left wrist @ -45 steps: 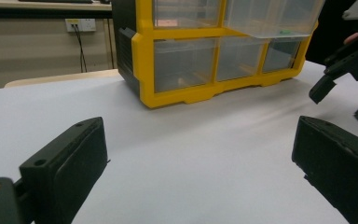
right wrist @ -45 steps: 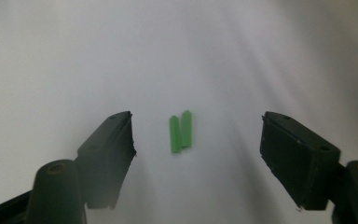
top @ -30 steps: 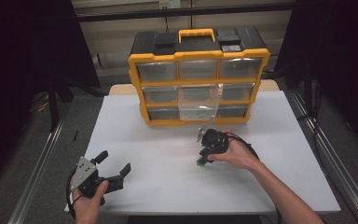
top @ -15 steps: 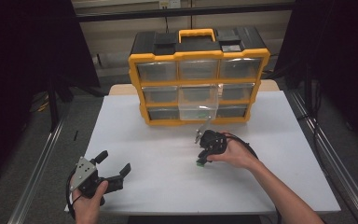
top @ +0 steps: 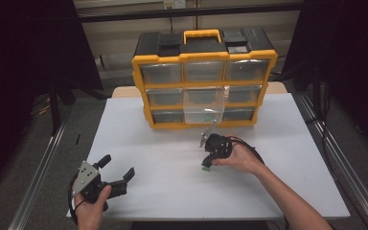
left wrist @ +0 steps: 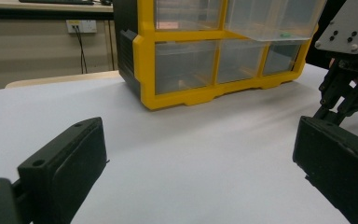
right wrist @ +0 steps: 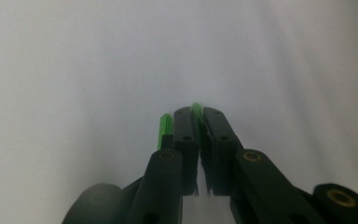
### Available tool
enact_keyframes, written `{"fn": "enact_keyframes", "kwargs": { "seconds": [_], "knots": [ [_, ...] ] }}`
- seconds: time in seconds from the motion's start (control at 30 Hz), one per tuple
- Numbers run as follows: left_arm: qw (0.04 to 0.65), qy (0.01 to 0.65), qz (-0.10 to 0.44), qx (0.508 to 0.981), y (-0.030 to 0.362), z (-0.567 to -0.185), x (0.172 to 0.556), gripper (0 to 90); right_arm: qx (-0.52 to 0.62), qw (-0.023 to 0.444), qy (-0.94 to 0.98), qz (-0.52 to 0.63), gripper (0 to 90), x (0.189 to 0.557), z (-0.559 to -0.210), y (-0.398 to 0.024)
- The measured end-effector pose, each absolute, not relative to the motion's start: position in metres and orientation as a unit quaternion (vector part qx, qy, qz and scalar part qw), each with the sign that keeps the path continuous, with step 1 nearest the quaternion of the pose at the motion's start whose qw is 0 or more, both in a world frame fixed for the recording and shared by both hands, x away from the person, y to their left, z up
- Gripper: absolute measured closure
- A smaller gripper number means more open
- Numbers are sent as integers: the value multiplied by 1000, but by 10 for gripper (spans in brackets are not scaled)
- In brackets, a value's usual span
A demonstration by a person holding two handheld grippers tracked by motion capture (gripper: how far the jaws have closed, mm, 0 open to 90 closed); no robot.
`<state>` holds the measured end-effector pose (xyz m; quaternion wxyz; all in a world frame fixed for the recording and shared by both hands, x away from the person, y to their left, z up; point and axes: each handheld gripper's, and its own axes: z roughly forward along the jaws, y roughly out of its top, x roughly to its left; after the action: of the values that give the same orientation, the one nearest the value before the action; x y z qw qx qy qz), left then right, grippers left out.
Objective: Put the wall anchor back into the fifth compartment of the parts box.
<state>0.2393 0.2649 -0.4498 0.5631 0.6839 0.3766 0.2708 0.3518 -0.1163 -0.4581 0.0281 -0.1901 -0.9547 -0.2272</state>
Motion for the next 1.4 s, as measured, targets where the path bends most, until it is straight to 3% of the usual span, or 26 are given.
{"fn": "enact_keyframes", "kwargs": {
  "seconds": [0.87,1.4],
  "knots": [
    [562,373,267,689,265,-450,240,28,-188,11,-907,-376,848,339,-412,-149],
    [561,370,273,688,264,-449,240,28,-172,-27,-884,-434,848,329,-361,-166]
  ]
}}
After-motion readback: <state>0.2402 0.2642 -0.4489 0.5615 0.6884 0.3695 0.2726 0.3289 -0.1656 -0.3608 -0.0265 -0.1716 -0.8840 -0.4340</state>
